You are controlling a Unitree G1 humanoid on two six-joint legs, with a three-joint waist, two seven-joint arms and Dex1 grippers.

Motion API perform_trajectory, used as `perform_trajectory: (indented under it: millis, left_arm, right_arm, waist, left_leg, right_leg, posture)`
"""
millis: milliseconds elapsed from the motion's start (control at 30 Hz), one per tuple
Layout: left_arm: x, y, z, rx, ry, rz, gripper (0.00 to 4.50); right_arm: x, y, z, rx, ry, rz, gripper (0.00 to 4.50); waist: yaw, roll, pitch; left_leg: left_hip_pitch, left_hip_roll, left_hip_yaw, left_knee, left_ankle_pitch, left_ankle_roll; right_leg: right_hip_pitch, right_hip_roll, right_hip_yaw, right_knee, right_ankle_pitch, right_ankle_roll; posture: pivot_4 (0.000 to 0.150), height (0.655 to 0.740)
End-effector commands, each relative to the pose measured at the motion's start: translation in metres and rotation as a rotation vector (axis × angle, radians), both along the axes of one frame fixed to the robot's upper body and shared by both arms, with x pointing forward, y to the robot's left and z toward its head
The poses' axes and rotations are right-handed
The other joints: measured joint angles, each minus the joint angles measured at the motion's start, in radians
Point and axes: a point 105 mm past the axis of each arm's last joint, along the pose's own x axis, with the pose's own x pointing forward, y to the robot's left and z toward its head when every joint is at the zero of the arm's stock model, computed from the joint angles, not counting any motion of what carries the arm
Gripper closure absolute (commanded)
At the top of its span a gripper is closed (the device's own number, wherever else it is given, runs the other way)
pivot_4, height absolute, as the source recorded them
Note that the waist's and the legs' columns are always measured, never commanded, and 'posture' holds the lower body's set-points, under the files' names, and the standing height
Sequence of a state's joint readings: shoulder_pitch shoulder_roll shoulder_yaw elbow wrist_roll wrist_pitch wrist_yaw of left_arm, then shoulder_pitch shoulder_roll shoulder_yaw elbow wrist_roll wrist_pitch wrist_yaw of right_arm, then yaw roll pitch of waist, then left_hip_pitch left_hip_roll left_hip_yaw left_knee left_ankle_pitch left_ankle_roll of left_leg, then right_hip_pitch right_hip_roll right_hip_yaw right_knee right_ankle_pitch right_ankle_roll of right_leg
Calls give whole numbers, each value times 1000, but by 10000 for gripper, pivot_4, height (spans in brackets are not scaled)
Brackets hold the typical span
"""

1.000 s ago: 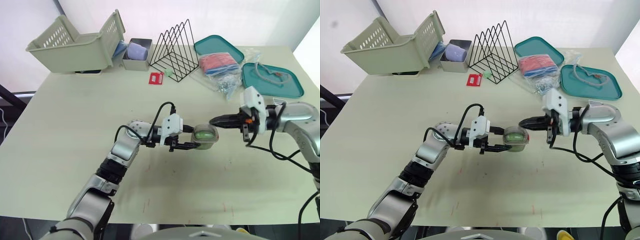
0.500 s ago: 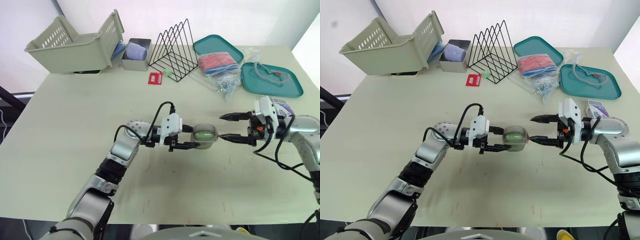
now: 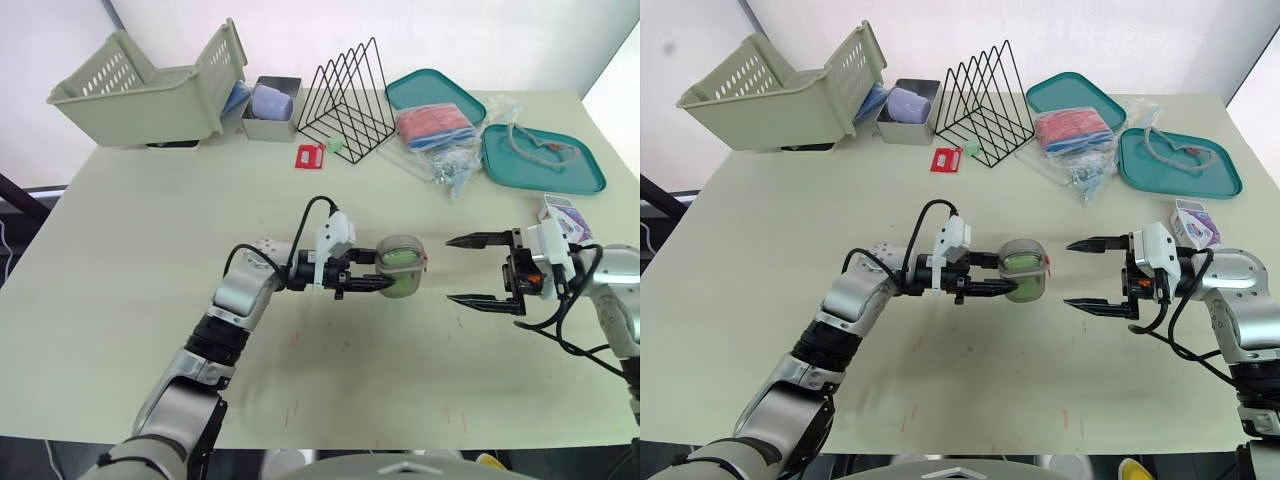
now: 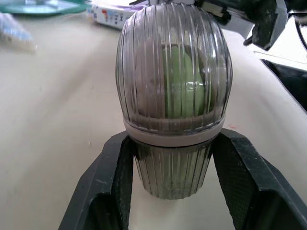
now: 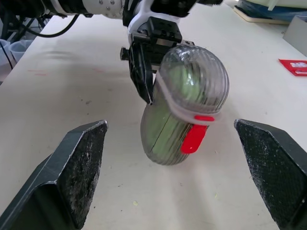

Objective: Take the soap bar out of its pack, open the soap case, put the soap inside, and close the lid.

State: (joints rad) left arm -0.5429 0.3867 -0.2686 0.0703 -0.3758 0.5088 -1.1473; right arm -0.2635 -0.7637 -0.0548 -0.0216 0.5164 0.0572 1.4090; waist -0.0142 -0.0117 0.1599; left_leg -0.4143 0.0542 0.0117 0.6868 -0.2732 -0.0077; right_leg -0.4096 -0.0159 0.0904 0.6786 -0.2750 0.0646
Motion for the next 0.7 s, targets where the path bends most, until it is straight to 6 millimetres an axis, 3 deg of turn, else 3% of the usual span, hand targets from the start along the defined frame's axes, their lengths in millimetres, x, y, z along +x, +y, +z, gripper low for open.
perform_trajectory:
  millis: [33, 333, 700]
  left_arm:
    - [-10, -4, 18, -49, 156, -25, 25478]
    - [-30, -2, 7, 1, 736, -4, 25478]
    - [-5, 6, -7, 55, 983, 89, 25478]
  right_arm:
    - [-1, -3, 10, 9, -56, -12, 750]
    - [-5, -3, 5, 7, -36, -35, 750]
    - [-4, -3, 3, 2, -27, -44, 750]
  waist:
    - [0, 0, 0]
    - [-1, 0, 0]
    - [0, 0, 0]
  left_leg:
    - [0, 0, 0, 0, 0, 0]
    - [0, 0, -1, 0, 0, 0]
    - [0, 0, -1, 0, 0, -1]
  right_leg:
    - [0, 0, 0, 0, 0, 0]
    - [0, 0, -1, 0, 0, 0]
    - [0, 0, -1, 0, 0, 0]
  posture:
    - [1500, 7400]
    - [1500, 7400]
    - [1500, 7400]
